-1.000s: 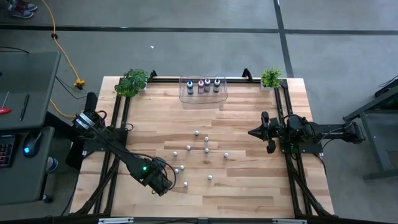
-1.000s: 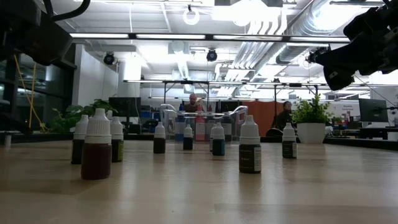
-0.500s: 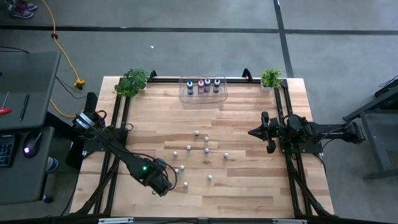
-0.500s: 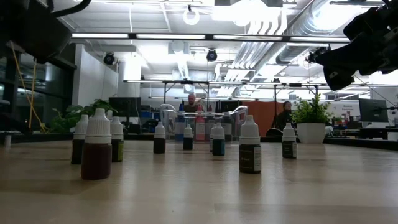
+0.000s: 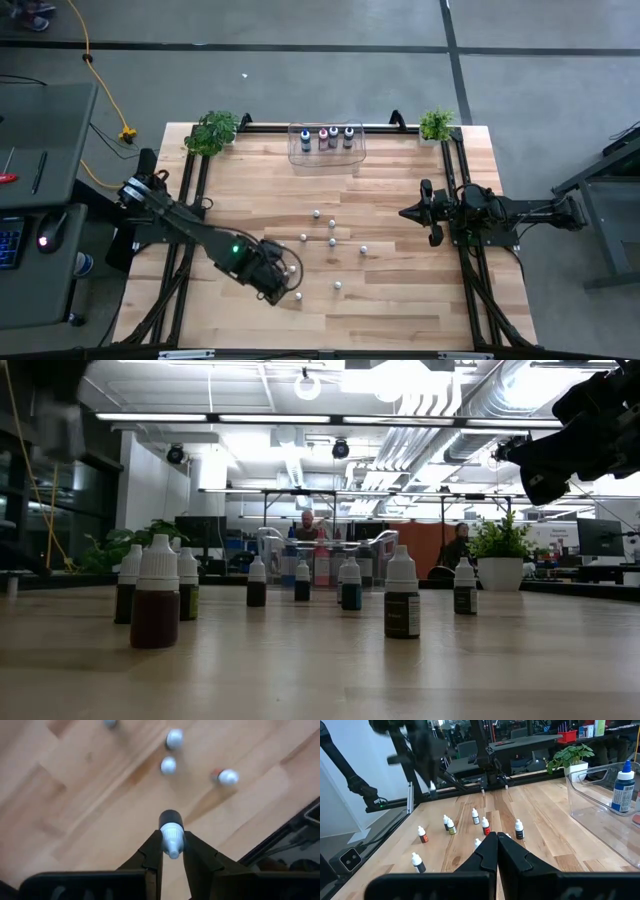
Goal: Pick & Place food coloring
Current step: Put the left small black food coloring bottle into the transparent bin
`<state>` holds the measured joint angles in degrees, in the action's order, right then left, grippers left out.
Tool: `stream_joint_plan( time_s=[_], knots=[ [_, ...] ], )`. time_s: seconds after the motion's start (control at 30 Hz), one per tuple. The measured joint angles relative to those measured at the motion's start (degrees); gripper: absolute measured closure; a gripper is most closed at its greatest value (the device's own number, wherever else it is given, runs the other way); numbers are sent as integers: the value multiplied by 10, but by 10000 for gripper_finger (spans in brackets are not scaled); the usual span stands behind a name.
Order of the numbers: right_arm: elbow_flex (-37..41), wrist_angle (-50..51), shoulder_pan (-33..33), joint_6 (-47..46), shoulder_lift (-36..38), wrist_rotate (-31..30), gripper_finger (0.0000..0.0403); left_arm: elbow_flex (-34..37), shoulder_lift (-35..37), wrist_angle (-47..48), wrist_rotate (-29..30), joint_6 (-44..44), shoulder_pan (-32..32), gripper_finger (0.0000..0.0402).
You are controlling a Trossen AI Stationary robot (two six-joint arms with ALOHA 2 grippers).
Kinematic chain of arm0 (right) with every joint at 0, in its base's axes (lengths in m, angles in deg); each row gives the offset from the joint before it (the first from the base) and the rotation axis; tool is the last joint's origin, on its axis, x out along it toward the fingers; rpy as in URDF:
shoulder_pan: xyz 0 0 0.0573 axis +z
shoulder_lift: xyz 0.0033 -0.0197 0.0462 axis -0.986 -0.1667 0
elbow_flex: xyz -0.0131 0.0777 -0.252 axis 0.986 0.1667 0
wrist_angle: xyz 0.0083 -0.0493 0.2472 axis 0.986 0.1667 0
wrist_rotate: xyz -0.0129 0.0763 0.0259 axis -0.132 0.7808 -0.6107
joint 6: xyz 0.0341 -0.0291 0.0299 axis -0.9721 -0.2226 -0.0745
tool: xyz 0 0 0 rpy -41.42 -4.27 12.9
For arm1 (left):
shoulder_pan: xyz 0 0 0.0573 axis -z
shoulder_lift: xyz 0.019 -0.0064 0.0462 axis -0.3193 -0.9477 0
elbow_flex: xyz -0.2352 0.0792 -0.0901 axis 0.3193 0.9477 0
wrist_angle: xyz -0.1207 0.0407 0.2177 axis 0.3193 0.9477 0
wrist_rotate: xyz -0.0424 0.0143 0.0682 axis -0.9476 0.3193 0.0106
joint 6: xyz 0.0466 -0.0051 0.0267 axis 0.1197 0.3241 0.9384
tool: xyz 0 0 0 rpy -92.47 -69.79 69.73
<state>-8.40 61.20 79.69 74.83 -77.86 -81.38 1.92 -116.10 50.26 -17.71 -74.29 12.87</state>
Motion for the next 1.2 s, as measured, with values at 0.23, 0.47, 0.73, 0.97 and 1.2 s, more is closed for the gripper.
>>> stream_joint_plan(
  time_s=[0.23,0.47,0.73,0.97,1.2],
  knots=[
    [0,-2,0,0,0,1,402,-94,0,61,26,136,-74,351],
    [0,-2,0,0,0,1,402,-144,0,98,26,291,-180,351],
    [0,-2,0,0,0,1,402,-171,0,102,24,478,-299,351],
    [0,-3,0,0,0,0,402,-174,0,101,24,649,-382,351],
    [0,-3,0,0,0,0,402,-174,0,82,27,817,-441,351]
  ],
)
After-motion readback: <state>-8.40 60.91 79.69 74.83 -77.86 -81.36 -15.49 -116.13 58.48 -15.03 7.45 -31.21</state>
